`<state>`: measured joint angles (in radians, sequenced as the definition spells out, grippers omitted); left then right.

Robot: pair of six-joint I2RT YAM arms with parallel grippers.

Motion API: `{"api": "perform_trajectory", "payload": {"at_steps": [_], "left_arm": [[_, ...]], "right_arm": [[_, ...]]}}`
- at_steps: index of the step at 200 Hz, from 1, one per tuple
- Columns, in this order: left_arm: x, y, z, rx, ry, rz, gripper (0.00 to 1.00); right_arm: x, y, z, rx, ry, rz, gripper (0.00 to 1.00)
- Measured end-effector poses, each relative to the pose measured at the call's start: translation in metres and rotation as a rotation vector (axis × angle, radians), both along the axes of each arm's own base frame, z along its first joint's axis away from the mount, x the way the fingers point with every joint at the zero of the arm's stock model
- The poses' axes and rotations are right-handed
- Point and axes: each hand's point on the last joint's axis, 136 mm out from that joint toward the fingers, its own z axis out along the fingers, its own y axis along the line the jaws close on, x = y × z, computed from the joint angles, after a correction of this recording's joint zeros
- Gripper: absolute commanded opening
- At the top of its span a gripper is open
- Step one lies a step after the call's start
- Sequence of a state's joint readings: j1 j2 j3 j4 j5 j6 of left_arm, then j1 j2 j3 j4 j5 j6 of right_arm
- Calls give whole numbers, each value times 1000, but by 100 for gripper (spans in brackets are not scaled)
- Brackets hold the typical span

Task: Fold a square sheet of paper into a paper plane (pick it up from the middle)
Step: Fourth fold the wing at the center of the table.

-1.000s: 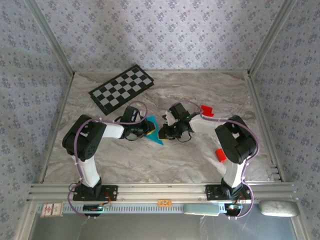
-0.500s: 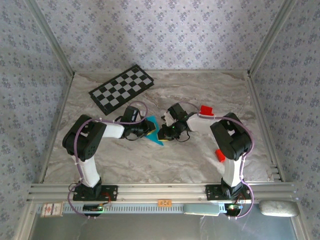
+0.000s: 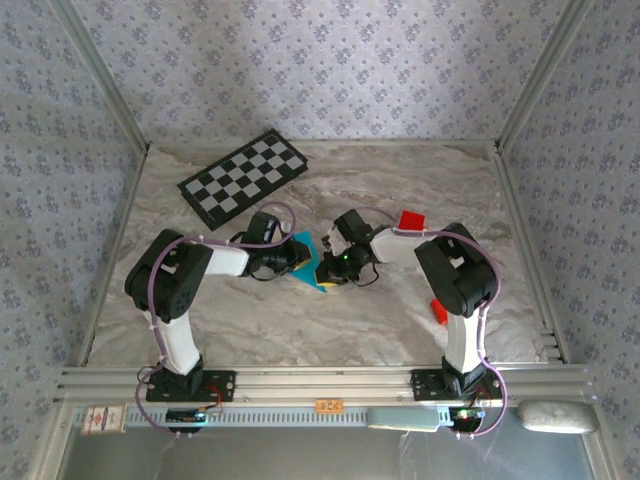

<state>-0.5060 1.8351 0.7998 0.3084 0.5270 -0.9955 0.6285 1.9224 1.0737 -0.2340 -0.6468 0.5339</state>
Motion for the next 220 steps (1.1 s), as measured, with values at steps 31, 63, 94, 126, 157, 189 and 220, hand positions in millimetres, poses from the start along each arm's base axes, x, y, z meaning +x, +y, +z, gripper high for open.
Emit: {"api": "perform_trajectory", "payload": {"at_steps": [31,63,94,126,157,189,220], "left_arm": [[0,0,0,7,8,2,18],[0,0,-2,18,26,3,18],[2,1,-3,42,58,9,18],[3,1,-6,88,92,17,17],[3,2,-8,126,129,23,17],[2,3,-10,151,154,25,17],[2,2,-10,162,168,25,17]], "right_arm": [[0,0,0,-6,4,3,13],[-1,-1,-1,-16,1,11,13],[-2,-2,-2,-29,-3,20,13],[-3,-5,-3,-47,-9,31,13],[-4,-7,-3,-64,-18,40,13],[-7,-11,-3,-86,-19,48,13],[-10,-14,-3,-99,-14,51,13]]}}
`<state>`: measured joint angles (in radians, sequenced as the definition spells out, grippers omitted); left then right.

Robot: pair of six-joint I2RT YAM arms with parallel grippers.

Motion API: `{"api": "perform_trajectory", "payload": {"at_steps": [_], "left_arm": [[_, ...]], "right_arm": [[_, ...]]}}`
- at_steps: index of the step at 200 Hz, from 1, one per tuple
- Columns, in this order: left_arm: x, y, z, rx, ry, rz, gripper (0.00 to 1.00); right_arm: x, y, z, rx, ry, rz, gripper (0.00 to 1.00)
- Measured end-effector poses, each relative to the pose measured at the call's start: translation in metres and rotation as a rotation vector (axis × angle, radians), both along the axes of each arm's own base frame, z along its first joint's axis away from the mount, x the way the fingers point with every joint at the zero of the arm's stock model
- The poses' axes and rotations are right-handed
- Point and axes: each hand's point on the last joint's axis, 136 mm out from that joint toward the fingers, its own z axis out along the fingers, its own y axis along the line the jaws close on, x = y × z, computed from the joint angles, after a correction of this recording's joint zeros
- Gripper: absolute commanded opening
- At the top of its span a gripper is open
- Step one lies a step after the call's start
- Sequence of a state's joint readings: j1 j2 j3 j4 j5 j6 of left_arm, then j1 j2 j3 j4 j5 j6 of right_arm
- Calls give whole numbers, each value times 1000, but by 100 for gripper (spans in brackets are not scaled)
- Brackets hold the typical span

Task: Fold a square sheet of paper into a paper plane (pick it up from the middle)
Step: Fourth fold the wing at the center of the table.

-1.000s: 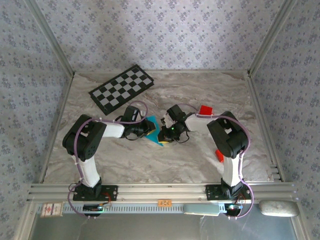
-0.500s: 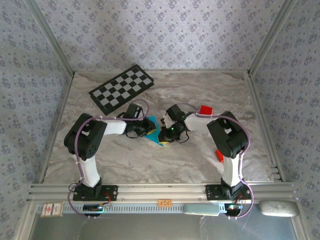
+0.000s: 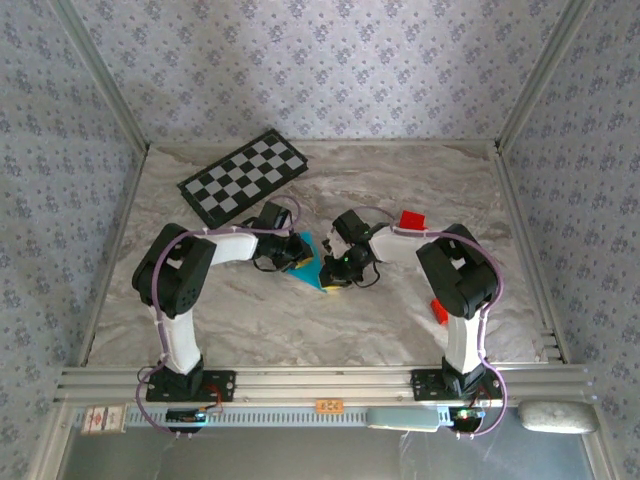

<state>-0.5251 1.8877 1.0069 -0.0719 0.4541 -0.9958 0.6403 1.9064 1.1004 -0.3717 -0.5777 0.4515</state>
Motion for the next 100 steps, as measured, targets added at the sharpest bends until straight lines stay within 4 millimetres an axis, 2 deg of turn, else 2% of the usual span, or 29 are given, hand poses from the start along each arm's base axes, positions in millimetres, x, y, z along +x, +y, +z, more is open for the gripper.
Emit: {"api": "perform_trajectory", "payload": {"at_steps": [100], "left_arm": [[0,0,-1,12,11,1,17]], "right_arm": [[-17,-14,0,-40,1,14,13]]}}
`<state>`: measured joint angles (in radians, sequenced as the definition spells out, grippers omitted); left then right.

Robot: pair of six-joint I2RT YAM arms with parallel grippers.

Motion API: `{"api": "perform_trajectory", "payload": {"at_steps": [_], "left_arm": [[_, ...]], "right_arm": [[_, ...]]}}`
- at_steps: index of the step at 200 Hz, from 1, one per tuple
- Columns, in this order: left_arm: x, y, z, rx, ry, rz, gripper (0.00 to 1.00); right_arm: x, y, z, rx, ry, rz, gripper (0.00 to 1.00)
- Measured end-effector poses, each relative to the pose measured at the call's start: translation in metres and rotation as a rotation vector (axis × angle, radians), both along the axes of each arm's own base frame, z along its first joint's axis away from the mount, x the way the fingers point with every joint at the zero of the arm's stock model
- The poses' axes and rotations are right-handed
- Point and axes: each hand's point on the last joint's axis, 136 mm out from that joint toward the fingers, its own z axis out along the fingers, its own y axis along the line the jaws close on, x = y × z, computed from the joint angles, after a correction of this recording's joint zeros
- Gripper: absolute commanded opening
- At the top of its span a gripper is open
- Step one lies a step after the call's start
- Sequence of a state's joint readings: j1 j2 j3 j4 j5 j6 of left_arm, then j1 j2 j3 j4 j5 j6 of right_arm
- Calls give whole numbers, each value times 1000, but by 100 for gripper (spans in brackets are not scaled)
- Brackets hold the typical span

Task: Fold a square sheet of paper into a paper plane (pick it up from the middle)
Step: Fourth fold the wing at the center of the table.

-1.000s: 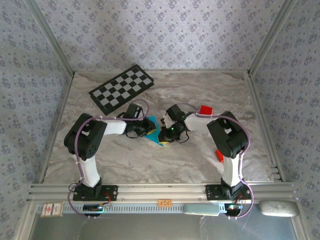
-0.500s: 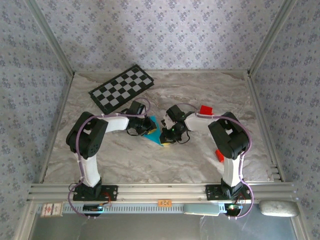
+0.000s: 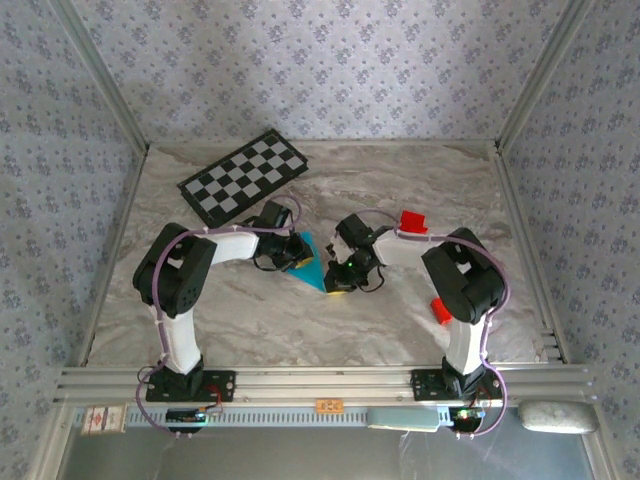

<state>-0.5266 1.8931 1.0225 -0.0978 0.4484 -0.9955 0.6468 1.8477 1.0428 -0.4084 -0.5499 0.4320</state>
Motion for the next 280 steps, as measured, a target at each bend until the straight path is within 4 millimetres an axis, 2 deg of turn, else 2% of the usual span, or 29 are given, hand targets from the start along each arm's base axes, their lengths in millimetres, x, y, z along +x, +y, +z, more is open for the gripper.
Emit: {"api": "perform_trajectory", "payload": {"at_steps": [25,51,74,108,153,235,280], "left_arm": [[-1,-1,0,2,2,-2,17],[0,-1,0,7,2,-1,17],[0,-1,0,10,3,-1,16],[-1,-1,0,10,3,-1,16],[-1,-1,-1,15,13,-2,16],[-1,-1,-3,26,32,-3,15],[-1,-2,-3,30,37,-5,15]], "right_arm": [[-4,-4,12,-2,-23,0,14],[2,3,36,40,-90,4,13],[11,13,43,57,-126,11,11],[17,27,30,56,-127,24,6],[15,26,5,16,-81,19,4],[13,19,-1,39,-84,8,3],[-1,5,-1,76,-58,-6,4]]}}
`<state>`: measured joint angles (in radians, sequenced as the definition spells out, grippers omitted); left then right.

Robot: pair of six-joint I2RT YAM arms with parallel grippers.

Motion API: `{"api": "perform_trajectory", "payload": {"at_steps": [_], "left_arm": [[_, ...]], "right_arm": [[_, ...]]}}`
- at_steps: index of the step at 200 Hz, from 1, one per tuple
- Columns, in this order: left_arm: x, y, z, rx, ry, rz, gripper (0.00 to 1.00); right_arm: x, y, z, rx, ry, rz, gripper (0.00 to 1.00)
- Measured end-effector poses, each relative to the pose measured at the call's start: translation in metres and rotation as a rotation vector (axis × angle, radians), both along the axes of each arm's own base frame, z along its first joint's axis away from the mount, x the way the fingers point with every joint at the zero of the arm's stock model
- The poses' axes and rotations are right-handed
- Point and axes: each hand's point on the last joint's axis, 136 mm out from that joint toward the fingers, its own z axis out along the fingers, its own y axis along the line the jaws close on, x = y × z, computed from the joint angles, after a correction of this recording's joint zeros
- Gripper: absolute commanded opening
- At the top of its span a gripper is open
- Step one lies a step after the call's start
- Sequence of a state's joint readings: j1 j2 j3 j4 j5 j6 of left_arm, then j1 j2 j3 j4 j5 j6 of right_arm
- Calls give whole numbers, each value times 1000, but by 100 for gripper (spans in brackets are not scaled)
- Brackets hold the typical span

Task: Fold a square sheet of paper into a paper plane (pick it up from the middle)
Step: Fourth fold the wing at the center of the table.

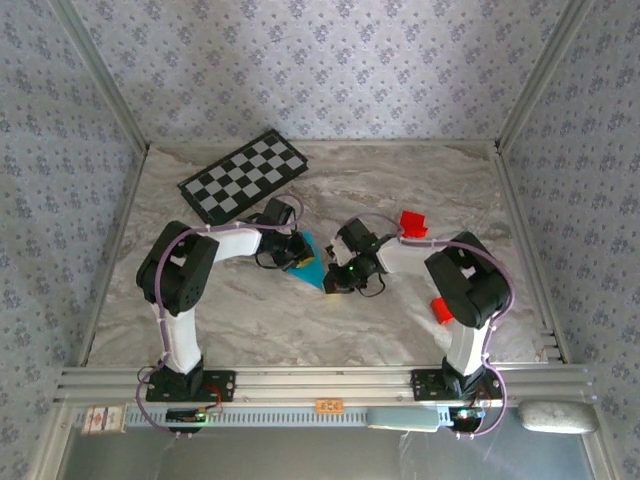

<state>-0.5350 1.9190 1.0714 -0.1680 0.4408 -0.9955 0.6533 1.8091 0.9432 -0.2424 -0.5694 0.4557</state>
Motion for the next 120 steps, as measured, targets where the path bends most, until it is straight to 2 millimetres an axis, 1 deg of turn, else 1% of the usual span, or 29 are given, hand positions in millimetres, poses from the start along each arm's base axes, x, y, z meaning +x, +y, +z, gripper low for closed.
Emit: {"api": "perform_trajectory", "payload": {"at_steps": [29,44,61,83,97,120], "left_arm": [[0,0,0,1,1,0,15],[0,0,1,1,1,-1,15],[0,-1,1,1,2,-3,15],[-1,-1,1,1,2,-4,15],[-1,-2,1,1,2,-4,15],[-1,-2,1,1,2,-4,15]], "right_arm": [[-14,-12,2,-8,30,-4,4],[-14,-12,11,-1,17,-4,5],[-8,-9,25,18,-22,-7,5],[8,1,39,37,-73,-12,5],[18,6,42,34,-94,-16,4],[25,14,35,18,-101,-12,4]]}}
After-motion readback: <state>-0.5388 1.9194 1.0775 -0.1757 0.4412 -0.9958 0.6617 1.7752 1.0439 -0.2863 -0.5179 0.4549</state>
